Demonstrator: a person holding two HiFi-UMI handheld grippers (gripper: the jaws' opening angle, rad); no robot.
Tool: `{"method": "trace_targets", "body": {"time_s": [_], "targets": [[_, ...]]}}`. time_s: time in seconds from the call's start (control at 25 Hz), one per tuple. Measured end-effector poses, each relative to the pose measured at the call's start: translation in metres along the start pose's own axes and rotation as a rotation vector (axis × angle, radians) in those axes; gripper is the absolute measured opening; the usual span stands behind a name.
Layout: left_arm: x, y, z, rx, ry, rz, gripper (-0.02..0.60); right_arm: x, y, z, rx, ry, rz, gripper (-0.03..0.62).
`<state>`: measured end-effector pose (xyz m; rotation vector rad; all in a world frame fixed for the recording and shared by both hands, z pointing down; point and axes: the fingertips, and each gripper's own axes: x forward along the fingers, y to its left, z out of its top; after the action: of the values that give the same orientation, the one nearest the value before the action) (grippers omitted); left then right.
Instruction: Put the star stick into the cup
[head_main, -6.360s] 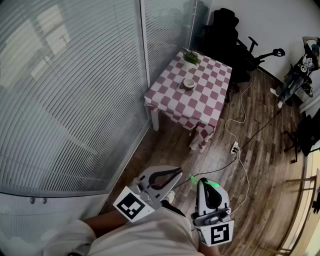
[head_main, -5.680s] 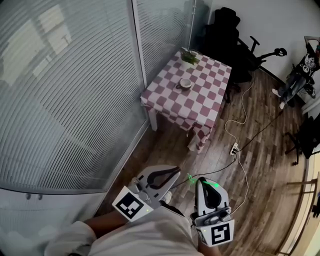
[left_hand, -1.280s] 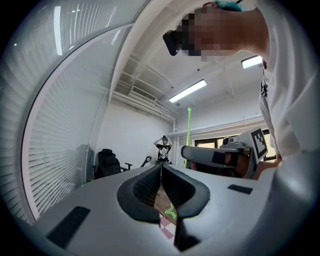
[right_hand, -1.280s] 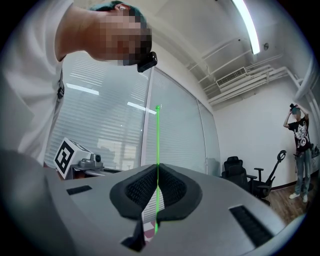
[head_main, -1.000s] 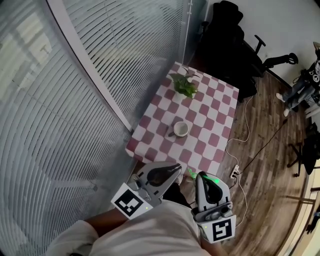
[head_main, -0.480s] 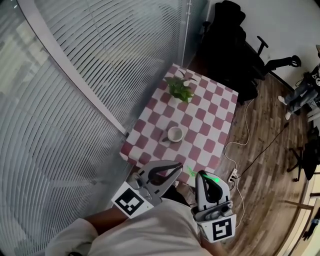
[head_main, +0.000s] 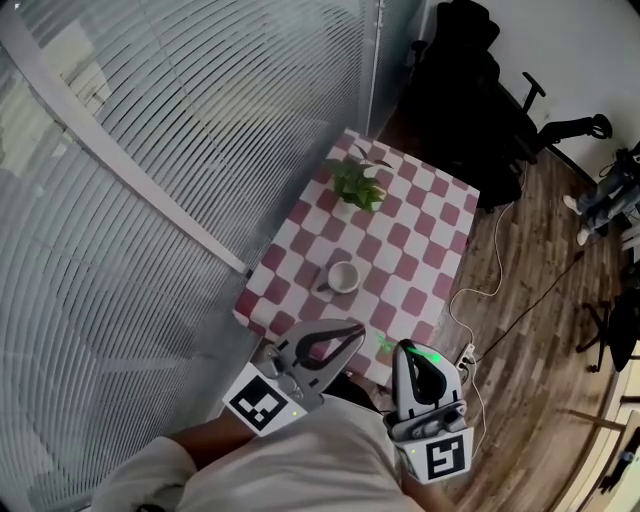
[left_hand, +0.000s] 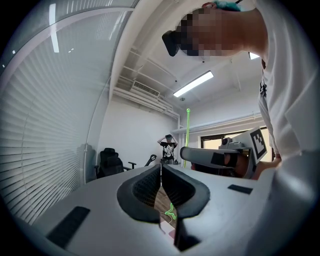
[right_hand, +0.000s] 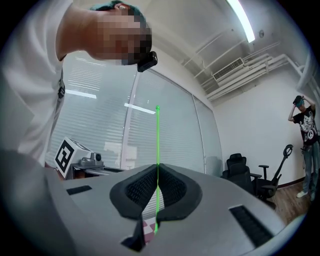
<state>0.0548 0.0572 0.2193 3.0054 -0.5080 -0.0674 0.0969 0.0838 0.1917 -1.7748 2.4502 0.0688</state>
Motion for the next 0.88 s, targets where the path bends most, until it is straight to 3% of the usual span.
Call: {"method": "trace_targets", "body": {"time_s": [0.52, 0.88], "targets": [[0.044, 0.012, -0.011, -0.010, 0.010, 0.030, 0.038, 0.009, -0.047, -0.013, -0.032, 0.000, 0.052, 0.032], [0.055, 0.021, -0.012, -0.012, 0.016, 0.012, 0.037, 0.020, -0.058, -0.014, -0.016, 0.007, 0.023, 0.032]]}}
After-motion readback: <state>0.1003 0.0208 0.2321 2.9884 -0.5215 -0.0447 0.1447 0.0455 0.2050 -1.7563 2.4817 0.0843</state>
